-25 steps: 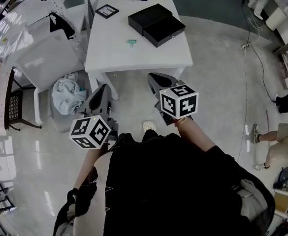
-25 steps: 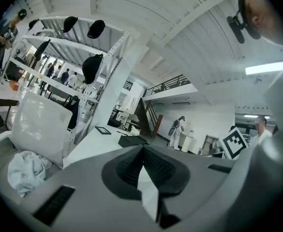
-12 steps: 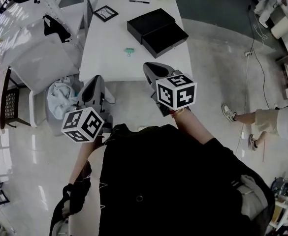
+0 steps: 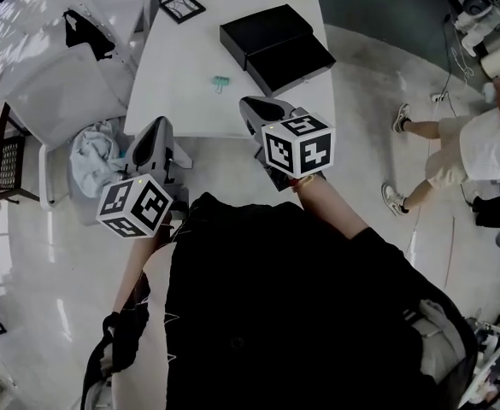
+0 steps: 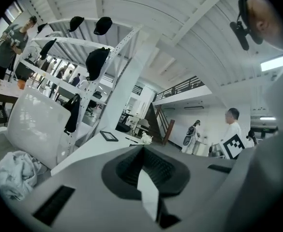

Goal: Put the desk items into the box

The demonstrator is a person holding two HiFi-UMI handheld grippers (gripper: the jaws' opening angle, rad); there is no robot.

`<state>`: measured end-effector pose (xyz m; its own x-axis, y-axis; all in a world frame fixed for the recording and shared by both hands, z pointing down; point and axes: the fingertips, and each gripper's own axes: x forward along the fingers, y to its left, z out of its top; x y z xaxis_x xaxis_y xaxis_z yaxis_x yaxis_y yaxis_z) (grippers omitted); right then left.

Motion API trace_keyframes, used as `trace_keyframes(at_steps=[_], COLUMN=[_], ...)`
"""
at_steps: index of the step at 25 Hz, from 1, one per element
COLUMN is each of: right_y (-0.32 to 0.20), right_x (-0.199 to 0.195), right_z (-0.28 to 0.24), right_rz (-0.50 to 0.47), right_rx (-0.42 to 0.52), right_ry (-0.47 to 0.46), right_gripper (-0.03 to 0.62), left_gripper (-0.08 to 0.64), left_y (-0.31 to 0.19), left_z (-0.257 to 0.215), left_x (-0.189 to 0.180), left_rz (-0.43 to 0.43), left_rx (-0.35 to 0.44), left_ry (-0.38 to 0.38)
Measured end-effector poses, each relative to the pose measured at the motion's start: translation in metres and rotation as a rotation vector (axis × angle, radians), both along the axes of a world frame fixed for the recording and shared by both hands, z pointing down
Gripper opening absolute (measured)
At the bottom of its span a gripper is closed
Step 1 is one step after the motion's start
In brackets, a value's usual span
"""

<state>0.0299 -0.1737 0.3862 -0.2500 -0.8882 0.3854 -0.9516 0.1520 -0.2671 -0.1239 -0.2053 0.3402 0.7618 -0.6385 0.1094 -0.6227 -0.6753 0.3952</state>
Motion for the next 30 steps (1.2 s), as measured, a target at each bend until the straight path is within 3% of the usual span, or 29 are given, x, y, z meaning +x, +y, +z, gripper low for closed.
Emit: trace_keyframes(at_steps=[7, 19, 30], right_y=[-0.009, -0.067, -0.115], right_x=[-0.006, 0.023, 0.029], right_z=[0.03, 0.039, 0.075], right_rz=[-0.026, 0.042, 0.014], right_rx=[-0.072, -0.109, -0.209], right_ry=[-0.023, -0.021, 0.024], right_gripper=[0.003, 0.003, 0.003], left_gripper=[0.011, 0.011, 0.011], left_y=[-0.012, -0.082, -0.123], left_z=[0.014, 0.012, 0.041], left_x=[-0.009, 0.02, -0.005], left_rz=[-0.022, 0.038, -0.034], left_rx=[-0.045, -0.039, -0.116], left_ry=[-0.024, -0.02, -0.049])
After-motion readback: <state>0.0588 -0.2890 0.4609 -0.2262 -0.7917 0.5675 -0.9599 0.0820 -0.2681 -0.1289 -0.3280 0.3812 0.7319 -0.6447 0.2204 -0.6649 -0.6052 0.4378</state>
